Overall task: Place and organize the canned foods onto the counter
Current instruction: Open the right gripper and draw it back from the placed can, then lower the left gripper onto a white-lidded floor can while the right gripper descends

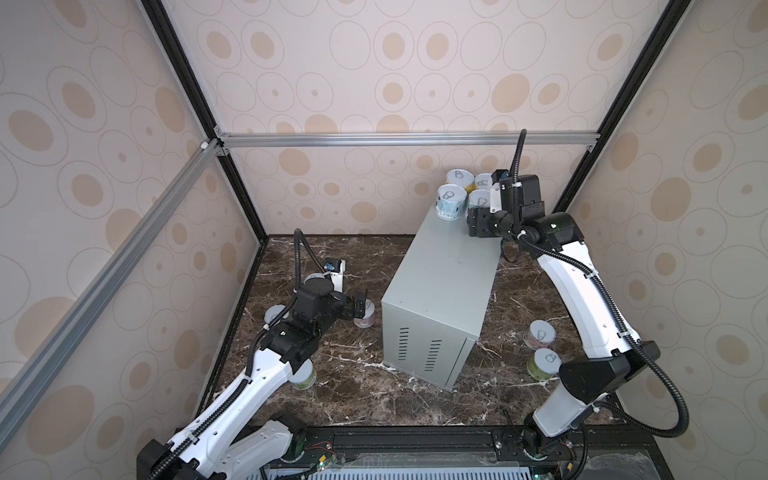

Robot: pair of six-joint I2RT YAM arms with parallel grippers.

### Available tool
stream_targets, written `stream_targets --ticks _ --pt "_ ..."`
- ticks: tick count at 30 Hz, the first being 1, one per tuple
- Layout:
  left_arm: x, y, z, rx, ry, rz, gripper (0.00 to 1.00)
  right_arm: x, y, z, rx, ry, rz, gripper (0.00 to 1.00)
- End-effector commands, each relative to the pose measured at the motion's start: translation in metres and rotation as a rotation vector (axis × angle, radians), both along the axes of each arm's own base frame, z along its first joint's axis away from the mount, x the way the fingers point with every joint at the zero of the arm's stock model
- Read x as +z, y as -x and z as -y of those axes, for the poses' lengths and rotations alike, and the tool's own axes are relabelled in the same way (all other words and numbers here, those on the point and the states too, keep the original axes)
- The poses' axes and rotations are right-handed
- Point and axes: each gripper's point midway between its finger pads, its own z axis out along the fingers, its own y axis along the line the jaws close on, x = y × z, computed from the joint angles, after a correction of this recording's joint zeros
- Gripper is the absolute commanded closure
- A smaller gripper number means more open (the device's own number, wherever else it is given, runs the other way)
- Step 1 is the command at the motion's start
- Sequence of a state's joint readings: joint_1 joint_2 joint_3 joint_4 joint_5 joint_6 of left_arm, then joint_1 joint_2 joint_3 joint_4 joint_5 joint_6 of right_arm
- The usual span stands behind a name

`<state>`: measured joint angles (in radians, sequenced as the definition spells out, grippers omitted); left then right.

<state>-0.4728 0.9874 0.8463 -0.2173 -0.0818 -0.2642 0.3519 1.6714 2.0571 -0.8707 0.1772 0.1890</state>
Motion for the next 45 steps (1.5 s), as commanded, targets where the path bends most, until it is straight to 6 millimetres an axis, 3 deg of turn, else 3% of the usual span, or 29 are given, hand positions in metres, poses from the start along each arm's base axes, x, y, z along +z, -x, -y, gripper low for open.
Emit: stream_targets --ticks 1,12,19,25,30,40,45 --pt "0.009 -0.002 -0.008 0.026 -0.014 0.039 0.01 0.025 0.018 0.006 0.012 -0.019 0.041 0.21" --pt "0.007 -0.007 -0.024 0.125 -0.034 0.022 0.01 0.045 0.066 0.021 0.026 -0.039 0.089 0.11" --pt "0.004 -0.01 -0.022 0.126 -0.035 -0.009 0.01 0.029 0.099 0.036 0.011 -0.035 0.081 0.09" --pt "0.005 -0.013 -0.016 0.116 -0.011 -0.053 0.01 0.012 0.13 0.064 -0.067 -0.093 0.101 0.08" --pt "-0.011 -0.009 -0.009 0.089 0.011 -0.115 0.01 -0.02 0.149 0.096 -0.18 -0.202 0.104 0.08" --pt "-0.028 -0.007 0.005 0.033 0.016 -0.214 0.01 -0.125 0.169 0.106 -0.309 -0.382 0.038 0.06" --pt "-0.048 -0.011 0.009 0.026 0.007 -0.269 0.01 -0.16 0.17 0.109 -0.345 -0.392 0.005 0.05"
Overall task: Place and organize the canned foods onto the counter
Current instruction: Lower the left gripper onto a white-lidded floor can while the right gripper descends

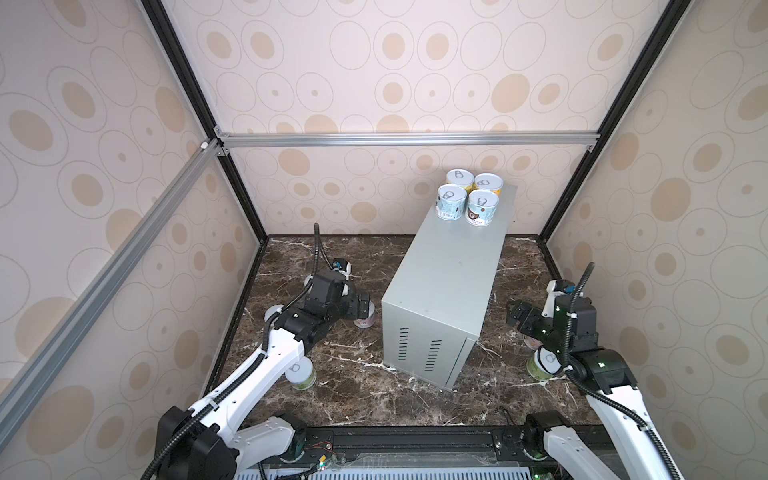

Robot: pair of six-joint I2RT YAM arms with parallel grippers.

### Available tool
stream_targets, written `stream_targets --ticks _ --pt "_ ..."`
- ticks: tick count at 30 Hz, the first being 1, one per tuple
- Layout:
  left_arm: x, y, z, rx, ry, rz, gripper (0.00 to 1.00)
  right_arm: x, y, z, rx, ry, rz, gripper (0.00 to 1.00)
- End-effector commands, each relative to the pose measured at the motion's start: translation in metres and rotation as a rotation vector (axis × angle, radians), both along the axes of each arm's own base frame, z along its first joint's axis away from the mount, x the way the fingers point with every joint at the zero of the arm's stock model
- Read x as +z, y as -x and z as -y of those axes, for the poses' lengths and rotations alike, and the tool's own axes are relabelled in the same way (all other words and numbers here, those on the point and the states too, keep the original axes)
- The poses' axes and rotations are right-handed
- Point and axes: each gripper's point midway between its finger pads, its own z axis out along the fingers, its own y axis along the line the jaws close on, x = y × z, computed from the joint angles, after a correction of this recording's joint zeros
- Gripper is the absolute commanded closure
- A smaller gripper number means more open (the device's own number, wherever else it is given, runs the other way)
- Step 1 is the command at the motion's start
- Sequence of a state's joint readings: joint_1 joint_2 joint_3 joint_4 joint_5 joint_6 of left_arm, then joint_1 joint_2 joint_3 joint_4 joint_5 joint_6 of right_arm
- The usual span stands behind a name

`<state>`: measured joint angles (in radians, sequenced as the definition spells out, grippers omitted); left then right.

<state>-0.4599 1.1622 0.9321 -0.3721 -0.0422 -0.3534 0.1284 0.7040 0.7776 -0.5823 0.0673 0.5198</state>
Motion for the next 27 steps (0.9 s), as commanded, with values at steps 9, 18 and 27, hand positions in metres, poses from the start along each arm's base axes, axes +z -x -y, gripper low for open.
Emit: stream_targets --ticks 9,18,27 --pt "-0.039 -0.012 0.013 -0.009 0.012 -0.114 0.01 -0.028 -0.008 0.001 -0.037 -0.054 0.027 0.04" --pt "-0.082 -0.021 0.01 0.026 -0.046 -0.19 0.01 -0.052 -0.012 -0.001 -0.021 -0.049 -0.008 0.03" --pt "-0.122 -0.027 0.009 0.048 -0.089 -0.256 0.01 -0.062 -0.017 -0.004 -0.001 -0.057 -0.02 0.02"
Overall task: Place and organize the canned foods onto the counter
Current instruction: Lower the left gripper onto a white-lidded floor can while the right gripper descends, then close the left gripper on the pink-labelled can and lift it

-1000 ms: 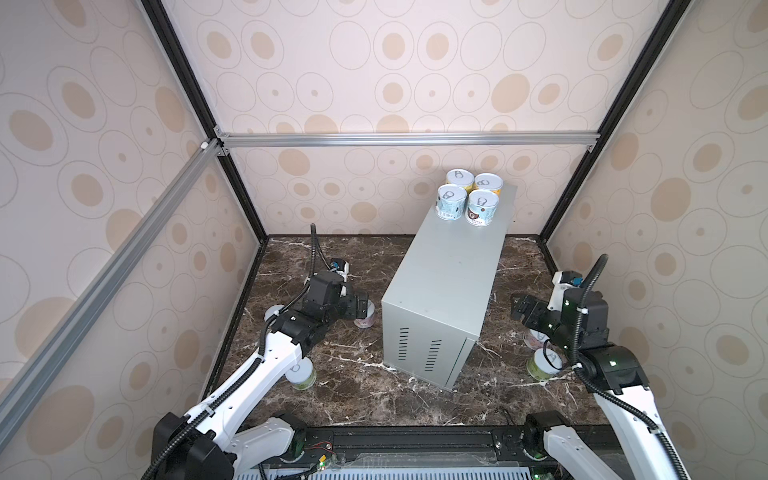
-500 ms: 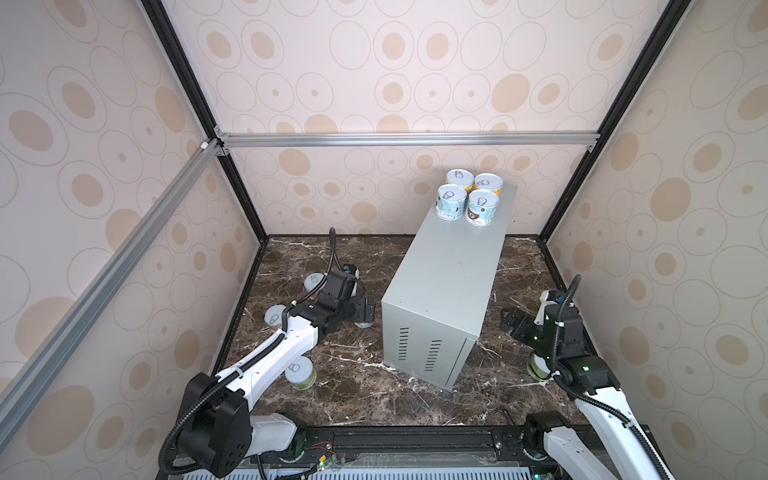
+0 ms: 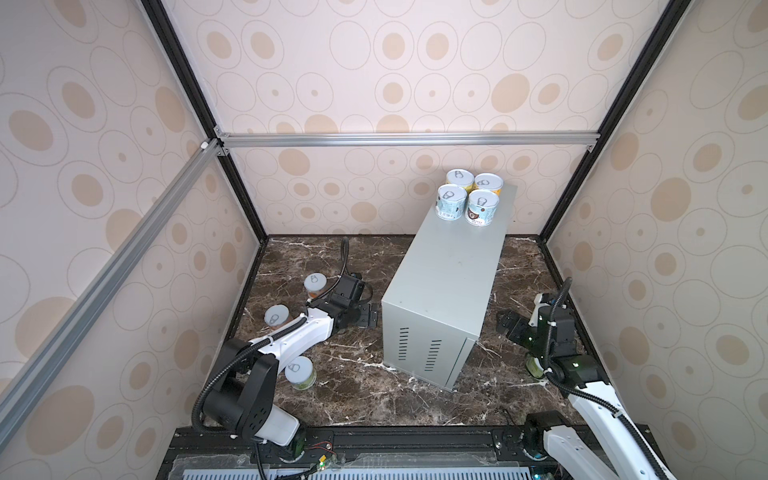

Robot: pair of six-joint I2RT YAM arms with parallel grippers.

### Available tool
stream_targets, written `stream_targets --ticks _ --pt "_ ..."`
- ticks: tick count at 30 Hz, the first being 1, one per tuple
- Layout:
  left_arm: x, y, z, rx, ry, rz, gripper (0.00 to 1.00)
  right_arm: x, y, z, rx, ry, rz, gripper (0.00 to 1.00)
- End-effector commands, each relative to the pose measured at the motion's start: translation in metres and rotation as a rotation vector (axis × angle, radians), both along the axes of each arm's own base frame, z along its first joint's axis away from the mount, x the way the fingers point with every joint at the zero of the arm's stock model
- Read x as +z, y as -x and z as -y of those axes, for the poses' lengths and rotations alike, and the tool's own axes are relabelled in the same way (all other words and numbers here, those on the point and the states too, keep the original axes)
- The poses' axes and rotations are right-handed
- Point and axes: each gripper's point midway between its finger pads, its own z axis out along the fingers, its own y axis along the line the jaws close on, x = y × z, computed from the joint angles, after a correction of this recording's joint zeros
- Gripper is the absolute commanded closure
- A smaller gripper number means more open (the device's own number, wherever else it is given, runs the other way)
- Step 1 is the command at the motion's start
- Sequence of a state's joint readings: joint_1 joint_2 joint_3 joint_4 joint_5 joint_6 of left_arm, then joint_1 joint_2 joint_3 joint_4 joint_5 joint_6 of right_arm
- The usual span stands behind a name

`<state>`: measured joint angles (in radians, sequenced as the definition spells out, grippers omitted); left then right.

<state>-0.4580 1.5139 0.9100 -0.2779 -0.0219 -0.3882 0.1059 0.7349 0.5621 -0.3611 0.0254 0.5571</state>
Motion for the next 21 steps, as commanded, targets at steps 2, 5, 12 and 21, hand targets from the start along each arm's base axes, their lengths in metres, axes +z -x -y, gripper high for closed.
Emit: stream_targets --ticks 2,5,12,21 --pt "-0.013 -0.009 -0.003 0.036 -0.015 -0.006 0.01 -0.003 -0.005 -0.002 0.013 -0.012 0.009 0.02" --pt "-0.023 -0.014 -0.001 0.041 -0.021 -0.021 0.01 -0.004 -0.006 -0.003 0.017 -0.024 0.015 0.03" --pt "-0.038 -0.027 -0.002 0.061 -0.064 -0.037 0.02 -0.006 -0.007 -0.005 0.025 -0.036 0.018 0.02" --pt "-0.042 -0.036 -0.005 0.078 -0.105 -0.031 0.16 -0.008 -0.008 -0.008 0.032 -0.048 0.017 0.03"
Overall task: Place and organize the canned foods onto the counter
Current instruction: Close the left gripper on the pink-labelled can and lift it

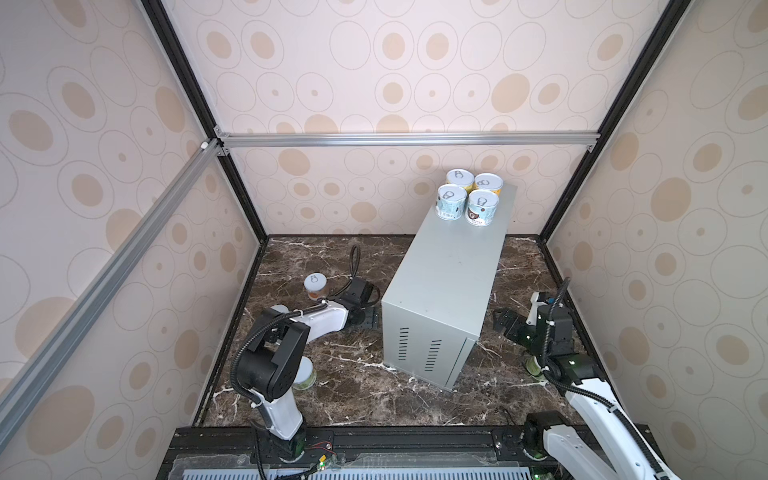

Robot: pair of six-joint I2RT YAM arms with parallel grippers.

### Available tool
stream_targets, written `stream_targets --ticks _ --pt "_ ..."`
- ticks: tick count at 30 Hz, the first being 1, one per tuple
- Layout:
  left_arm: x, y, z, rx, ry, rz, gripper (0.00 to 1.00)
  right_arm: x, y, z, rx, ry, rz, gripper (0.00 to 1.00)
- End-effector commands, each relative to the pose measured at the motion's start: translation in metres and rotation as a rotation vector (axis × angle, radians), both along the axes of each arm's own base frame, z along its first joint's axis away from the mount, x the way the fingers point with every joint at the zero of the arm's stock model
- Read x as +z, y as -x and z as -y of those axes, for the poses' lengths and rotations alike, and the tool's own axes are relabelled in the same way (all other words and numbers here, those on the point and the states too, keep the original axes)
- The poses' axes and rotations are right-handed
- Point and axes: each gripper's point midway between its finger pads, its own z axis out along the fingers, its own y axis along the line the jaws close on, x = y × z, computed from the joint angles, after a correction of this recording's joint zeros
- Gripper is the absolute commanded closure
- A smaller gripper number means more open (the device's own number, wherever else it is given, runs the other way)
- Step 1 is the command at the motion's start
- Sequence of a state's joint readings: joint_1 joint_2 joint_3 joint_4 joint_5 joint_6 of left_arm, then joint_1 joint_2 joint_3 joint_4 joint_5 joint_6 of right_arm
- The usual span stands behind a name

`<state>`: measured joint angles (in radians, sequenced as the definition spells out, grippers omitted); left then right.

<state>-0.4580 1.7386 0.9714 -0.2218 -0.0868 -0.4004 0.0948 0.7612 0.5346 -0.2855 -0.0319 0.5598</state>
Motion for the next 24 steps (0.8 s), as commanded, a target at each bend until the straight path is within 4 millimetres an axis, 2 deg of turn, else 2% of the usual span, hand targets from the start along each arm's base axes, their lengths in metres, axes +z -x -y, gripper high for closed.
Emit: stream_targets --ticks 1,5,10,24 --pt "0.01 -0.015 -0.003 0.031 -0.019 0.043 0.18 -0.004 -0.001 0.0 -0.001 -0.012 -0.001 0.02" --pt "0.012 -0.015 -0.004 0.033 -0.024 0.049 0.28 -0.004 -0.002 0.0 -0.001 -0.013 -0.002 0.02" --pt "0.021 -0.014 -0.006 0.035 -0.018 0.067 0.37 -0.003 -0.002 -0.001 0.004 -0.011 -0.002 0.02" --pt "0.087 0.0 -0.005 0.039 0.09 0.179 0.37 0.005 0.005 -0.007 0.034 -0.034 0.006 0.02"
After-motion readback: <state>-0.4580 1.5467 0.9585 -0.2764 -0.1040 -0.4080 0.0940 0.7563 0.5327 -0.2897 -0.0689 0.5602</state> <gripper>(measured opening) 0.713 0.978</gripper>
